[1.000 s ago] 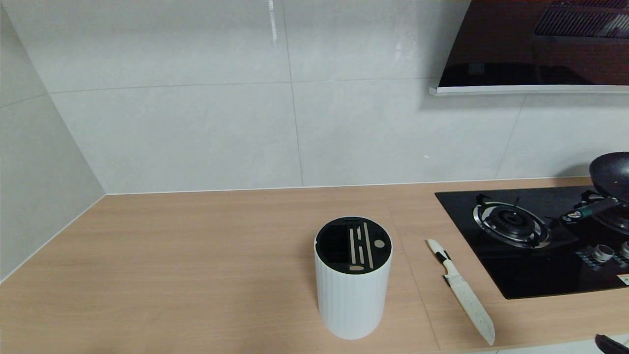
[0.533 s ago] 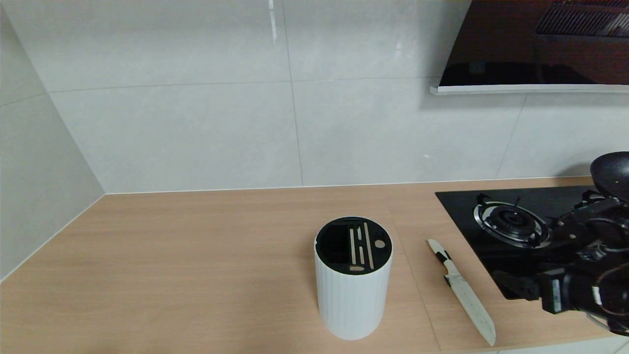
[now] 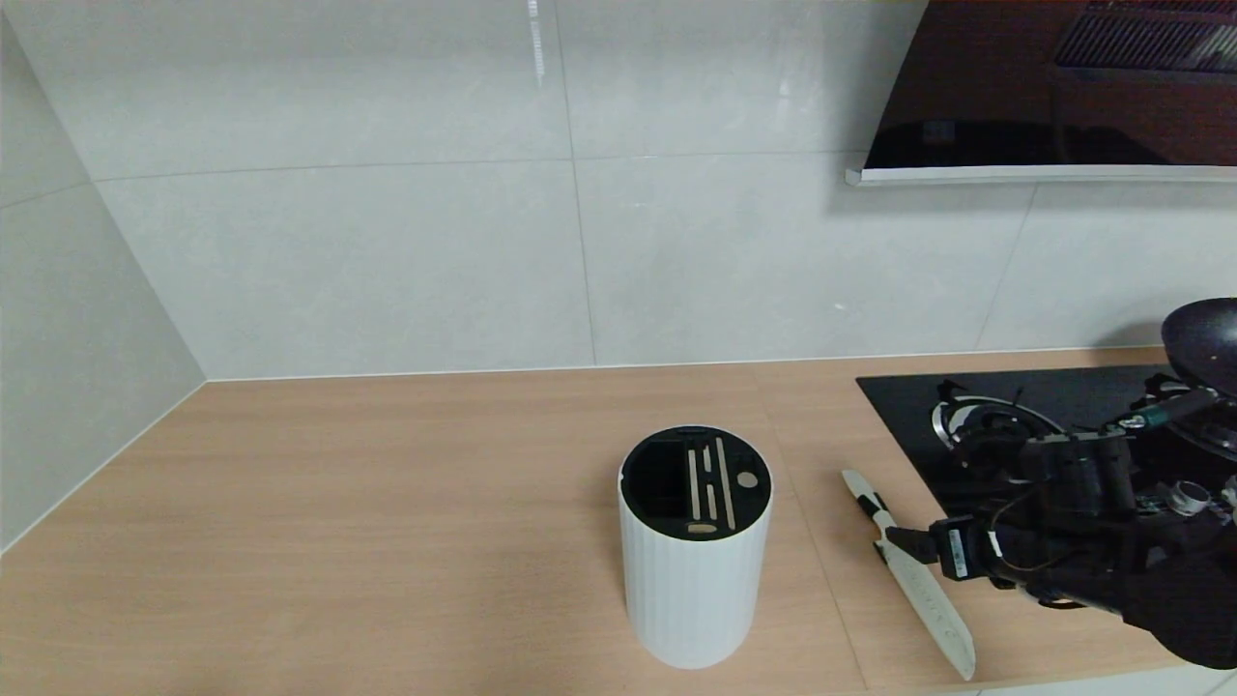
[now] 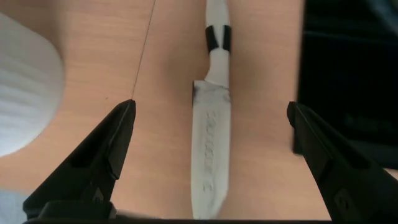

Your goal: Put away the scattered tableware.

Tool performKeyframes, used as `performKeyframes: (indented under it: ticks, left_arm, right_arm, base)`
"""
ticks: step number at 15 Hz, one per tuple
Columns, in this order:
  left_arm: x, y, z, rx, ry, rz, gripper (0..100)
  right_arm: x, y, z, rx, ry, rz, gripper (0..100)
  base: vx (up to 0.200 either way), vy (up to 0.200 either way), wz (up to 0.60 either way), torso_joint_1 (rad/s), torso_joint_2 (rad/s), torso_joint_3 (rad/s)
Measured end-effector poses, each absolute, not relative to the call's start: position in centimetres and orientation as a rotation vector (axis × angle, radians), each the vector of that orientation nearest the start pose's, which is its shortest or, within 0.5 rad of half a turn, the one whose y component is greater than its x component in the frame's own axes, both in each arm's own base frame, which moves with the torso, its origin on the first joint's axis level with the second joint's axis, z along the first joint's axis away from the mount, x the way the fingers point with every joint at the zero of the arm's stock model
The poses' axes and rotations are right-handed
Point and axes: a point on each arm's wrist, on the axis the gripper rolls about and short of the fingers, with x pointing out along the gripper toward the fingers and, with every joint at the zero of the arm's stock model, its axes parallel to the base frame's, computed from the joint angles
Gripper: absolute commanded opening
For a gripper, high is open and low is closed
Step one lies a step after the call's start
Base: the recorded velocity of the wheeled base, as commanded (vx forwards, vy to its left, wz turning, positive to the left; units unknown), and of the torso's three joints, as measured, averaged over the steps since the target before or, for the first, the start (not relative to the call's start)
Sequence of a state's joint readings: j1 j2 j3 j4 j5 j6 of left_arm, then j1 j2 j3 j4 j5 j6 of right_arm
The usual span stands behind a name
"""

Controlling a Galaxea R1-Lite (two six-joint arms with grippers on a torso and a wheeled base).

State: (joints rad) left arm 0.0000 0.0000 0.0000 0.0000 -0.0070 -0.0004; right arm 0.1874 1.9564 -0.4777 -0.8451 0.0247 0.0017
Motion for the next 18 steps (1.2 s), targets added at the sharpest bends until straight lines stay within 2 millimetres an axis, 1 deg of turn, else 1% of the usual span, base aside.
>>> performKeyframes:
  ticks: [5, 8, 13, 18]
  left_arm:
    - [-2.3, 0.0, 7.5, 0.0, 0.0, -0.007, 100]
    - [-2.3, 0.0, 7.5, 0.0, 0.0, -0.007, 100]
    - [-2.3, 0.0, 7.5, 0.0, 0.0, -0.007, 100]
    - [-2.3, 0.0, 7.5, 0.0, 0.0, -0.007, 100]
  right_arm:
    - [30.6, 6.5, 1.6, -0.07, 0.625, 0.186, 100]
    - [31.4, 6.8, -0.3, -0.079, 0.657, 0.18, 100]
    - [32.0, 6.8, -2.0, -0.09, 0.663, 0.15, 100]
    - [32.4, 6.7, -2.7, -0.089, 0.663, 0.143, 100]
  base:
    - [0.0, 0.0, 0.0, 0.0, 0.0, 0.0]
    - [0.0, 0.0, 0.0, 0.0, 0.0, 0.0]
    - [0.0, 0.0, 0.0, 0.0, 0.0, 0.0]
    - [0.0, 0.0, 0.0, 0.0, 0.0, 0.0]
